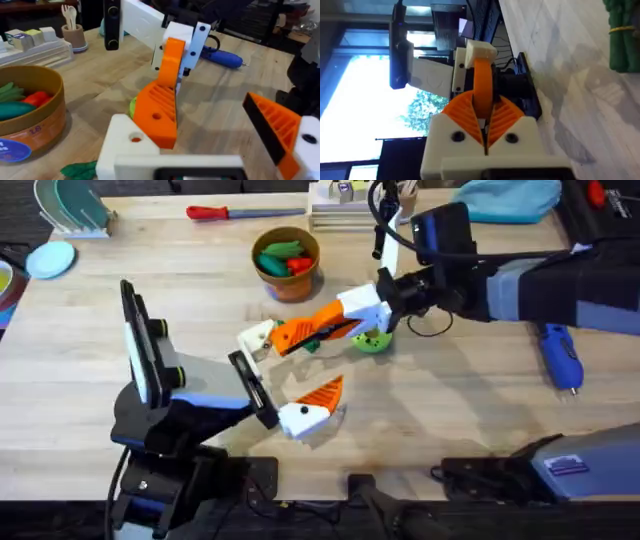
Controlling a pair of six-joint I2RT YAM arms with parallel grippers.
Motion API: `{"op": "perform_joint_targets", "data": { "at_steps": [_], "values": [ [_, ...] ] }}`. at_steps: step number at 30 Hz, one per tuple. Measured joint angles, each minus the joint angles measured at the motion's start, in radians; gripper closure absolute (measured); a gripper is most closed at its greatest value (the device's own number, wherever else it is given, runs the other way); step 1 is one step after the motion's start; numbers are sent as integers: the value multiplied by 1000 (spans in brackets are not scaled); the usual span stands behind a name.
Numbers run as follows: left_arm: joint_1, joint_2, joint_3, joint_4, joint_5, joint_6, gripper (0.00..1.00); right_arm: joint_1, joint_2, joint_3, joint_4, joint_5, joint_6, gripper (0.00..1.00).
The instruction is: Pick up the gripper from the table and insert it into the empty holder that is missing its gripper. Then pick up a screw, insert it into the mounting hole, and use the screwdriver to tighten it. Finally, clean up the table by picking up the vegetable and placing it into the bucket.
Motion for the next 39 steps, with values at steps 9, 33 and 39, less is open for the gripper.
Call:
{"op": "perform_joint_targets", "data": {
  "at_steps": [9, 33, 39],
  "values": [
    [5, 0, 0, -1, -4, -11, 8, 11, 0, 0, 7, 31, 39, 992],
    [13, 0, 0, 0, -2, -25, 8, 113, 94, 19, 286, 81, 269, 993],
    [19, 0, 0, 1, -34, -26, 8, 124, 129, 61, 286, 83, 281, 993]
  ]
}}
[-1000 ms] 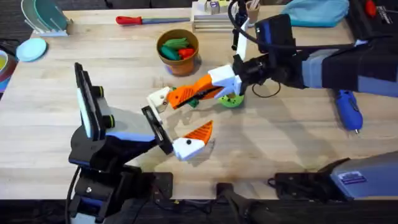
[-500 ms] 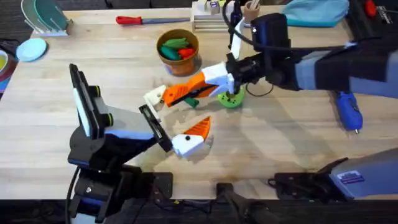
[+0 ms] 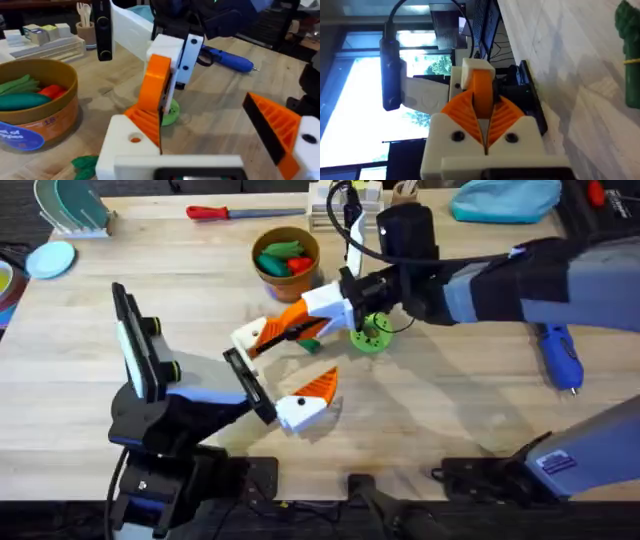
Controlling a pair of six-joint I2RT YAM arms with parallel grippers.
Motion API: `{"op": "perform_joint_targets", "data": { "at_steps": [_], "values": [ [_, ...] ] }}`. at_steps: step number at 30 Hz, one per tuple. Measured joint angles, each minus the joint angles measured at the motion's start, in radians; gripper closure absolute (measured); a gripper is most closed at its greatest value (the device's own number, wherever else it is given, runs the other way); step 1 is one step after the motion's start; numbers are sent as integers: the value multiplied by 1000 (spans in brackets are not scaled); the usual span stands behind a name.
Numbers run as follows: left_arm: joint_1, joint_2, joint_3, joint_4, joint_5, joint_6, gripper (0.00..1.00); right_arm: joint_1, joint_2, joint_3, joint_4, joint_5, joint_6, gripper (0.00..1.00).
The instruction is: Pick up the gripper from the table and insert it into the empty holder that is missing its gripper. Then pick up a screw, insert it into the mounting hole, and use the screwdriver to tighten it. Finally, clean up the table by picking up the vegetable and placing it into the bucket.
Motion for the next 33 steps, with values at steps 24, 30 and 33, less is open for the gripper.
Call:
{"op": "perform_joint_targets", "data": {
  "at_steps": [24, 30, 33],
  "values": [
    [-11, 0, 0, -1, 42, 10, 8, -20, 17, 7, 4, -87, -13, 651],
    [-11, 0, 0, -3, 62, 12, 8, -20, 17, 7, 4, -94, -20, 407],
    [-11, 0, 0, -3, 64, 12, 8, -20, 17, 7, 4, -94, -28, 223]
  ]
}}
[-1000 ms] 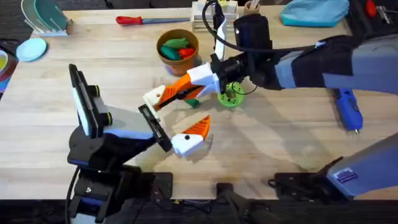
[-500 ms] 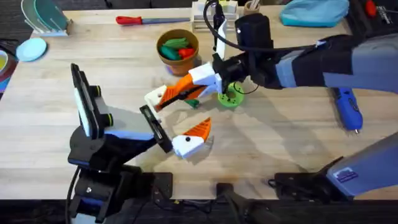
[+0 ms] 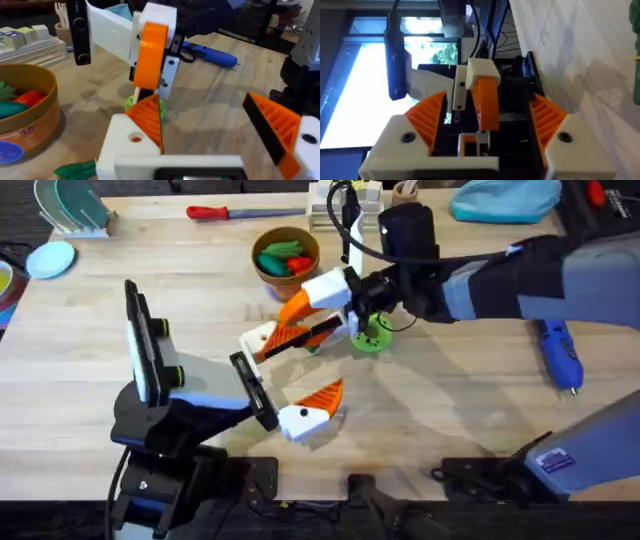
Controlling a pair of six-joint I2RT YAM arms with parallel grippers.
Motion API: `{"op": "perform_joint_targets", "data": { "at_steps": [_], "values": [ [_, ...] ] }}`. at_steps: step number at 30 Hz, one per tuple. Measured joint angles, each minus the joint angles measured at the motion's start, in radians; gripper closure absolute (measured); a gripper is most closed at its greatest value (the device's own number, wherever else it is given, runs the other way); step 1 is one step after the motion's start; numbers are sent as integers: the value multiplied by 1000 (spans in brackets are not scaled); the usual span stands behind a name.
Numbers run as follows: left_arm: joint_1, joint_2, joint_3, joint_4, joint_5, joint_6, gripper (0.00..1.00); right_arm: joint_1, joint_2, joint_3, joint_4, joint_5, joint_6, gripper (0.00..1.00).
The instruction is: Pick up the gripper from the table and insert it into the empty holder that is missing its gripper. Then pick up a screw, insert it into the mounting hole, and use the screwdriver to tighten it. Finally, clean up the table by picking up the vegetable and placing it into the bucket.
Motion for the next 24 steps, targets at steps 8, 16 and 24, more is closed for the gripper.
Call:
{"op": "perform_joint_targets", "data": {
  "at_steps": [8, 16, 24],
  "values": [
    [0, 0, 0, 0, 0, 0, 8, -29, 0, 0, 66, 27, -22, 9],
    [0, 0, 0, 0, 0, 0, 8, -134, -1, 72, 70, 146, -80, 9],
    [0, 0, 0, 0, 0, 0, 8, -230, -93, 118, -24, 229, -175, 9]
  ]
}}
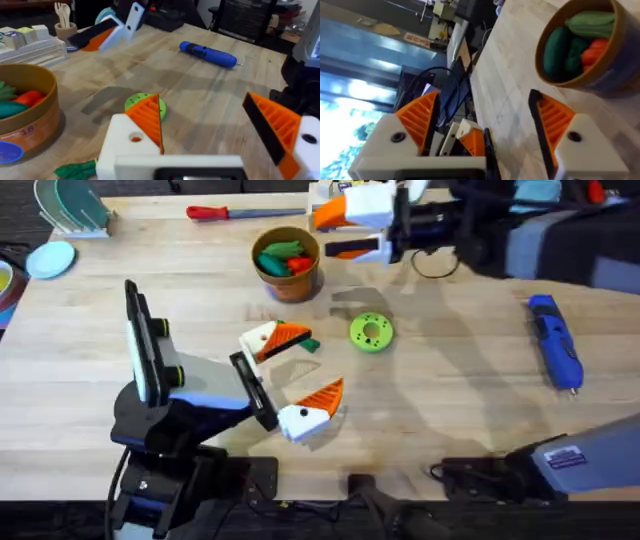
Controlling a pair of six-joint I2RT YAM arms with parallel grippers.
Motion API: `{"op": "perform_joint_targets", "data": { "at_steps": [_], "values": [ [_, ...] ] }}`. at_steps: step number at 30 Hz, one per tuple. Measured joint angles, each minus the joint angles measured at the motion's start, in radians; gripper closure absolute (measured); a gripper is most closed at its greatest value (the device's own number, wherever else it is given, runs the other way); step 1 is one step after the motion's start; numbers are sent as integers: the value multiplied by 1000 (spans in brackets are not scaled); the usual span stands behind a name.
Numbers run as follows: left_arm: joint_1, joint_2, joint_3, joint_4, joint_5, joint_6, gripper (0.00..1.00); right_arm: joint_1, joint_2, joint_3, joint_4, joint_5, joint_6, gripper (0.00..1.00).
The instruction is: Pick up the gripper from the table and insert it into the empty holder that is missing its gripper. Then pick up a screw, insert it into the mounting hole, and use the screwdriver to tighten it. Finally, clean up the table by picking up the vegetable and placing it into the bucket.
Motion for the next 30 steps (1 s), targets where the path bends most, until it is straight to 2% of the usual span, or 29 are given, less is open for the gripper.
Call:
{"op": "perform_joint_targets", "data": {
  "at_steps": [4, 10, 13, 17, 22, 28, 30],
  "values": [
    [0, 0, 0, 0, 0, 0, 8, -28, -74, 4, -269, 102, -138, 9],
    [0, 0, 0, -1, 0, 0, 8, -30, -216, 6, -653, 345, -407, 9],
    [0, 0, 0, -2, 1, 0, 8, -12, -298, 11, -824, 505, -528, 9],
    [0, 0, 0, -2, 3, 0, 8, 77, -358, 18, -1010, 763, -656, 8],
    [0, 0, 0, -2, 3, 0, 8, 248, -342, 18, -1098, 995, -756, 8],
    [0, 0, 0, -2, 3, 0, 8, 349, -317, 18, -1103, 1090, -808, 9],
    [0, 0, 0, -2, 3, 0, 8, 362, -309, 18, -1119, 1104, -817, 133]
  ]
}}
